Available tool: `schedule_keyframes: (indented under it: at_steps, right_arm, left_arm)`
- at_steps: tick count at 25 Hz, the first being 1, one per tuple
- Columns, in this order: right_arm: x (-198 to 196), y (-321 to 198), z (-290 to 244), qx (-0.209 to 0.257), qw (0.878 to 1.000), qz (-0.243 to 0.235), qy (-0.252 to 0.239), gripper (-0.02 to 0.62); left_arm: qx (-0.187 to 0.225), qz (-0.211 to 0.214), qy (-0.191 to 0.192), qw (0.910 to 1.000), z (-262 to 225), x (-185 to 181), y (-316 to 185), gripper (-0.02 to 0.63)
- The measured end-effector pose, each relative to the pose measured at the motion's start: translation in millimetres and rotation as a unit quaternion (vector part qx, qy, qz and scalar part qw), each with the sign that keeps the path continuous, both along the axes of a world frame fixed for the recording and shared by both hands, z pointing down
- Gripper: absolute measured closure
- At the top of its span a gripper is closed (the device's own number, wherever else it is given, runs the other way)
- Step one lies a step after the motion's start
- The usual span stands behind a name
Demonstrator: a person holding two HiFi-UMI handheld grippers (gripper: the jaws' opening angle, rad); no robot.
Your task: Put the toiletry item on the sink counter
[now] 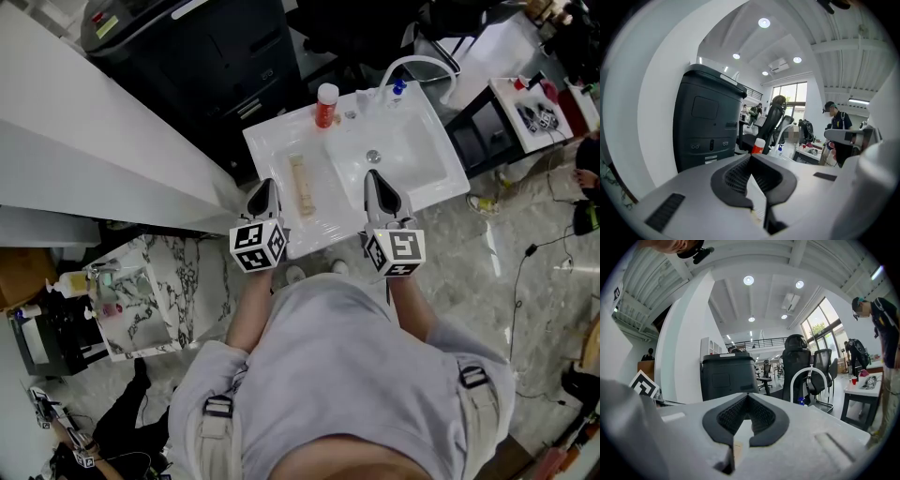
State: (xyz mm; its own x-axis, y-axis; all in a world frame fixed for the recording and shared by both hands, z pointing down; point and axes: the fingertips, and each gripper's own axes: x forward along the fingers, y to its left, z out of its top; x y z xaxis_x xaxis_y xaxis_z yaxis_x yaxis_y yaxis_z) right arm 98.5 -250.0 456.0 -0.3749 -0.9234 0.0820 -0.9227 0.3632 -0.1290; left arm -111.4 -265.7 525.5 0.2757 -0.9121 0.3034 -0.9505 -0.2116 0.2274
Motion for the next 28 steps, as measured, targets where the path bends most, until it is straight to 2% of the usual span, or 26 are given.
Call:
schedule_keyframes:
  at_steps: [14,28]
  right_arm:
    - [1,-3,-8,0.009,1.000,-0.001,0.000,0.597]
    - [9,-7,-17,0.022,1.000,0.011,0.000,0.597]
  left_arm:
    - [0.078,-0.021,-0.036,0.9961,-58,-8,6,0.600]
    - [0.154,-0.028,-0.068,0.9853,-113,-8,14,0.600]
